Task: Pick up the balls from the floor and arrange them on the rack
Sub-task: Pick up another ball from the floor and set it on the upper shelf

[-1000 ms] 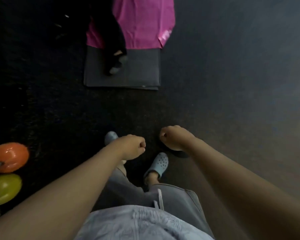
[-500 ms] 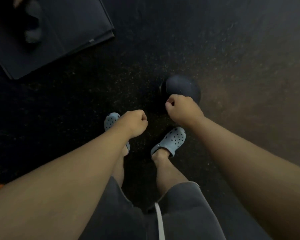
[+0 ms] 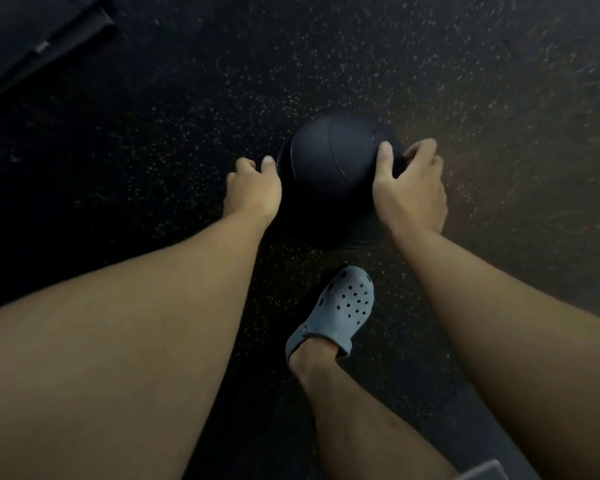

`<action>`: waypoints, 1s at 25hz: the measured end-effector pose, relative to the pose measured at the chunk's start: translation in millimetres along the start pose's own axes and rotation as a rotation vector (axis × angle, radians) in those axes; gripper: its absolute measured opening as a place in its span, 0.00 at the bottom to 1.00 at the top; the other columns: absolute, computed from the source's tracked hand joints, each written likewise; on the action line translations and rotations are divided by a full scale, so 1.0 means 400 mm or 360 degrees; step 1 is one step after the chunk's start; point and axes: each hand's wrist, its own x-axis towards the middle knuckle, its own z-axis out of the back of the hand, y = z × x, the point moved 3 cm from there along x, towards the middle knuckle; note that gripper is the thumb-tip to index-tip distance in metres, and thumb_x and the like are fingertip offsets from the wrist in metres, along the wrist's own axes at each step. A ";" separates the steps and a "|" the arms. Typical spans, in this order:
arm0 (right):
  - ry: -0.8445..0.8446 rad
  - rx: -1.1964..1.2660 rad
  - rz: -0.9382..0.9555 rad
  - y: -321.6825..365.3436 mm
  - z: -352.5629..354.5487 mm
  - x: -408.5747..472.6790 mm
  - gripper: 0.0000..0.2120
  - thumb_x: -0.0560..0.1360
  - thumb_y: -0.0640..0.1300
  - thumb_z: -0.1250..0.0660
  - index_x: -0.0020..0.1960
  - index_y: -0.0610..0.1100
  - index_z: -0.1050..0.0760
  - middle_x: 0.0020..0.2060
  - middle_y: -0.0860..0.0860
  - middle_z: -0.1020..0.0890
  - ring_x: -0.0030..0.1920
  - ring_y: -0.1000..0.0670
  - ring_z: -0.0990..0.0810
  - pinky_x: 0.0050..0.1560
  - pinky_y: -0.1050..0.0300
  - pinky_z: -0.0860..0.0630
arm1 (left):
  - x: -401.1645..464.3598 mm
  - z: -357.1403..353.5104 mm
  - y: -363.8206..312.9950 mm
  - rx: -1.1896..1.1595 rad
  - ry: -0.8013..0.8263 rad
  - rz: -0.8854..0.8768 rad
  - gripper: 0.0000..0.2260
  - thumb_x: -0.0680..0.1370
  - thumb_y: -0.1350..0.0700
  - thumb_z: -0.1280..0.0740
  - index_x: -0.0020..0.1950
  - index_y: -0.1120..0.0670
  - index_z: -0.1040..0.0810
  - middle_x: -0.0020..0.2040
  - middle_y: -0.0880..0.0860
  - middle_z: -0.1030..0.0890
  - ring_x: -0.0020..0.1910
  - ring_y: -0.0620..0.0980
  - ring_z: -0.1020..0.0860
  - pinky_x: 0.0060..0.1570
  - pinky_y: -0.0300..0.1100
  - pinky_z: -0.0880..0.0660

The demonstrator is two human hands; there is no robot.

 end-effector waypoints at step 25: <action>0.0526 0.1515 -0.0423 0.323 0.268 -0.137 0.37 0.66 0.72 0.32 0.67 0.52 0.20 0.62 0.49 0.15 0.61 0.43 0.16 0.68 0.39 0.22 | -0.300 0.399 -0.219 -0.1266 0.0392 0.0062 0.21 0.75 0.34 0.32 0.49 0.48 0.10 0.45 0.53 0.09 0.36 0.54 0.10 0.36 0.44 0.17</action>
